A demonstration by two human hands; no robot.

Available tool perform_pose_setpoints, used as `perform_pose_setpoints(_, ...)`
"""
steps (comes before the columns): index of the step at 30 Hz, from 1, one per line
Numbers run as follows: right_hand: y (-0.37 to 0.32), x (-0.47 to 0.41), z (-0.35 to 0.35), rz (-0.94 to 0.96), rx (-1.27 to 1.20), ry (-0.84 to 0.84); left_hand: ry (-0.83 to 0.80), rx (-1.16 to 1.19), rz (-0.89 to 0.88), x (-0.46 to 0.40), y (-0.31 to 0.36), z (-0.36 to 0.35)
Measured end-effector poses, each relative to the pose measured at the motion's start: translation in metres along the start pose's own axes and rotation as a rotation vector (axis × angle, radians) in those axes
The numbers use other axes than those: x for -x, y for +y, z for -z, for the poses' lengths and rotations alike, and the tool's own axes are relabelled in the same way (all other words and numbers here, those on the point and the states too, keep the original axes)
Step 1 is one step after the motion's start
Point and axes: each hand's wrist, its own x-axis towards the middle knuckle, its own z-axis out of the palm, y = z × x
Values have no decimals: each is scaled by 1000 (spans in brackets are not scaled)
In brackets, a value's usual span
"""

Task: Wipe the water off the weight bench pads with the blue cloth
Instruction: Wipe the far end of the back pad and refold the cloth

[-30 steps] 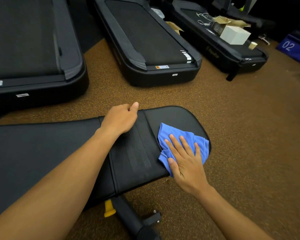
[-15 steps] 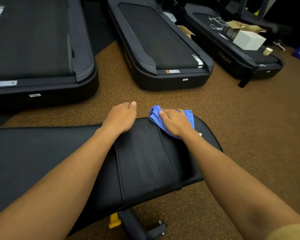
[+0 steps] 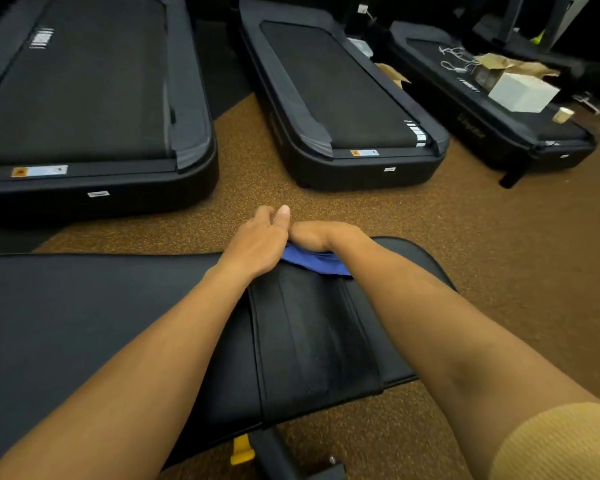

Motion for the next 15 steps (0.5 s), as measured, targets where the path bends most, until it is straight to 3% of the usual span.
perform_pose_setpoints(8, 37, 17, 23, -169, -35, -1, -74, -219, -39, 3, -3, -13)
perform_pose_setpoints(15, 95, 32, 37, -211, 4, 108, -112, -391, -60, 3, 0, -21)
